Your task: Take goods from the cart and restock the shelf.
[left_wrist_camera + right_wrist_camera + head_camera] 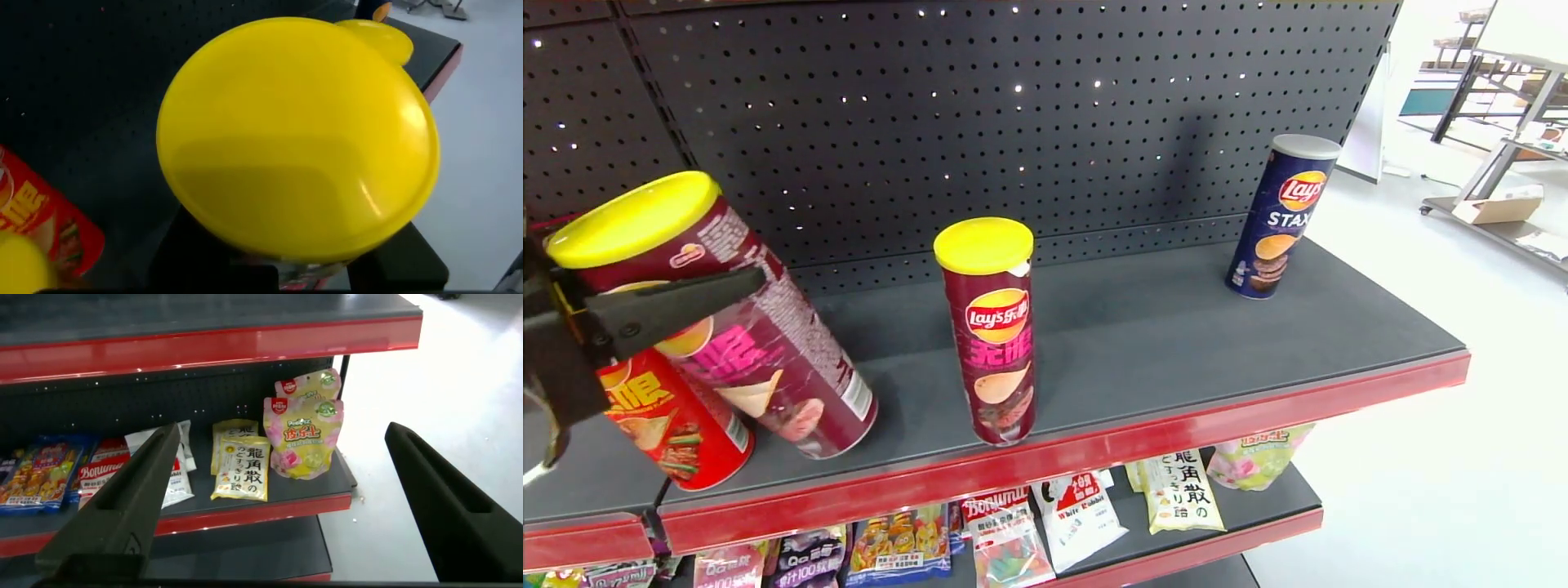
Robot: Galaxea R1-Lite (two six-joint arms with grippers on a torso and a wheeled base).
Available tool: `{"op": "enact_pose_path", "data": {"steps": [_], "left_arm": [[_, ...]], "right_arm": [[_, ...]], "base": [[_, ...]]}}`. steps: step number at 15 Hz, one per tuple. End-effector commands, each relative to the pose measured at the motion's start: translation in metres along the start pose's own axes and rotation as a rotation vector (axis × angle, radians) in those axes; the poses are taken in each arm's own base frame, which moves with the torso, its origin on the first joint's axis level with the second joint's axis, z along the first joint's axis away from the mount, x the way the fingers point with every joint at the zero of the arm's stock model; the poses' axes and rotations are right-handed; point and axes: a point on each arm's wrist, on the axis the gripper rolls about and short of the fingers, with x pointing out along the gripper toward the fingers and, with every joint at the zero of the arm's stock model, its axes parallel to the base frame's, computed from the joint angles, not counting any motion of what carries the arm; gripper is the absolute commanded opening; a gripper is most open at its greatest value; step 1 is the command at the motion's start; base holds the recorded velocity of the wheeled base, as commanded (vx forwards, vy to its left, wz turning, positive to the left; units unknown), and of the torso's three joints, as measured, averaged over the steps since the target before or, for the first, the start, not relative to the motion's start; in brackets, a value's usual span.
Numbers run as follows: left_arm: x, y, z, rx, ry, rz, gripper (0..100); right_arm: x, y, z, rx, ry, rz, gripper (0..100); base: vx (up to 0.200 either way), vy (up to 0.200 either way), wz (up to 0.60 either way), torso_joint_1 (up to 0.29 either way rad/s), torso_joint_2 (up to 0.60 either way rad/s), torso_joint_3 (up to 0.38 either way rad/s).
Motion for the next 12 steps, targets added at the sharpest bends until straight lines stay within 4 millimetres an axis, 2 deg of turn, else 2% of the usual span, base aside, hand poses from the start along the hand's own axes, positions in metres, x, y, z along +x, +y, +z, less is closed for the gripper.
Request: {"op": "enact_pose_path", "data": {"steps": [1, 2, 3, 5, 9, 11, 12], "left_arm": [[0.044, 0.012, 0.006, -0.019, 0.048, -0.008, 0], [0.068, 0.017, 0.014, -0.016, 0.053, -0.021, 0], [0.075, 0.016, 0.016, -0.015, 0.055, -0.036, 0], [0.115, 0.017, 0.017, -0.013, 0.081, -0.054, 0], [0.168, 0.033, 0.001, -0.003, 0.057, -0.048, 0], [0.181, 0.038, 0.003, 0.0, 0.049, -0.04, 0], [0.194, 0.042, 0.004, 0.004, 0.042, -0.038, 0]], "right_arm": [[0.0, 0.0, 0.0, 0.0, -0.002, 0.001, 100], [0.0, 0.0, 0.0, 0.0, -0.002, 0.001, 100], [0.0, 0.0, 0.0, 0.0, -0.002, 0.003, 100], [0.0, 0.0, 0.0, 0.0, -0.002, 0.001, 100], [0.0, 0.0, 0.0, 0.0, -0.002, 0.003, 100], [0.0, 0.0, 0.0, 0.0, -0.002, 0.001, 100], [0.0, 0.0, 0.0, 0.0, -0.002, 0.001, 100]], "base": [[0.0, 0.0, 0.0, 0.0, 0.0, 0.0], [0.0, 0.0, 0.0, 0.0, 0.0, 0.0], [0.0, 0.0, 0.0, 0.0, 0.0, 0.0], [0.0, 0.0, 0.0, 0.0, 0.0, 0.0], [0.0, 0.0, 0.0, 0.0, 0.0, 0.0], [0.0, 0.0, 0.0, 0.0, 0.0, 0.0], [0.0, 0.0, 0.0, 0.0, 0.0, 0.0]]}}
